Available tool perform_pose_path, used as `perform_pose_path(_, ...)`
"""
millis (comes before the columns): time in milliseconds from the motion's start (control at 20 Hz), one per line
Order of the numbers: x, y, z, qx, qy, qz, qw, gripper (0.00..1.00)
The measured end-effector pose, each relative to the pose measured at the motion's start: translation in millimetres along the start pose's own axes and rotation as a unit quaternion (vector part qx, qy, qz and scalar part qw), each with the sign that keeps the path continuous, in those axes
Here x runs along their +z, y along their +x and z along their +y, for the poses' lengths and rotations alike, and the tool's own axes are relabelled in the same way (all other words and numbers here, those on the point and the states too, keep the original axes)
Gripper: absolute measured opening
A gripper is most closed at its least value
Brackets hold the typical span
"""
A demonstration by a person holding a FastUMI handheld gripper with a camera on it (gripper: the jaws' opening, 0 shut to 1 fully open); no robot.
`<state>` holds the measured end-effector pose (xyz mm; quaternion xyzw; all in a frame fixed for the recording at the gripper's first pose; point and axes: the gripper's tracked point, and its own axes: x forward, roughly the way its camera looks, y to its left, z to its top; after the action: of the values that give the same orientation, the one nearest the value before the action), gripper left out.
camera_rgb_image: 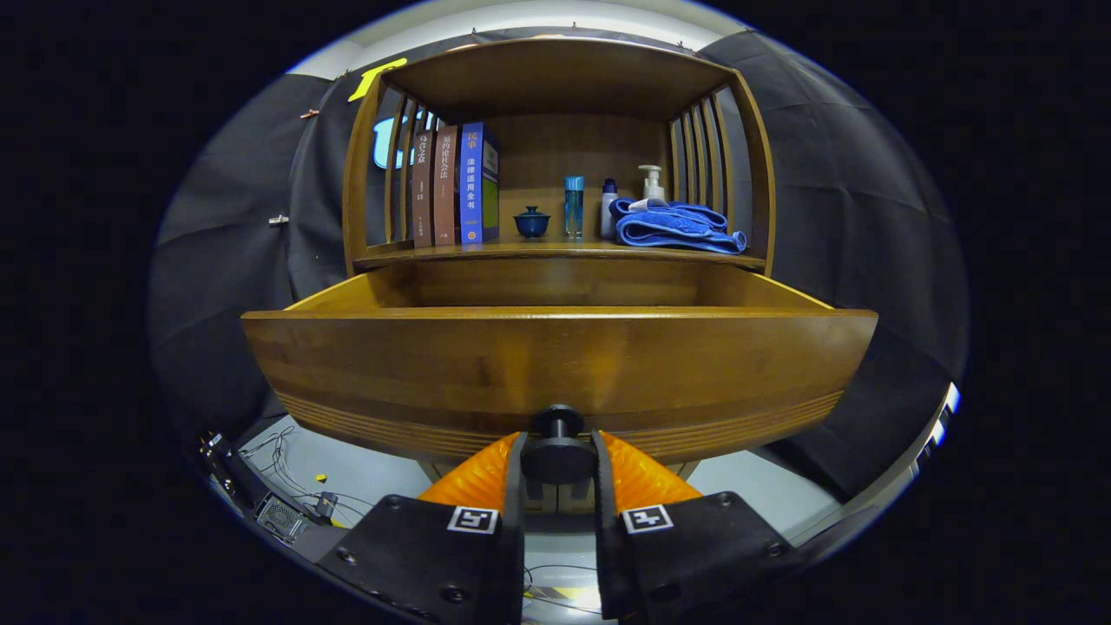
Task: Pull open the drawer, take out the items inside it, and place them on the countertop above the cabinet.
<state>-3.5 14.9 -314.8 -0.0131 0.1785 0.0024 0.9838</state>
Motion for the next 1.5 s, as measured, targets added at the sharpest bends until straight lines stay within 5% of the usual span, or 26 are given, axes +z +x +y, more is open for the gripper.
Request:
perform_pose_path(100,7.2,-8.5,-3.2,-0.003,-0.008,-0.007,1.000,0.46)
perform_pose_path(350,32.2,-30.6,-11.5,-0.007,0.017,-0.009,1.000,1.00)
perform_pose_path(700,90.1,-44.7,-11.2,-0.006,-0.020,0.053,0.998,1.00)
perform_pose_path(1000,146.4,-2.1,3.2,0.005,-0.030,0.126,0.992,1.00)
perform_pose_path(1500,71.6,101.8,10.0,0.023,0.022,0.361,0.932,0.98)
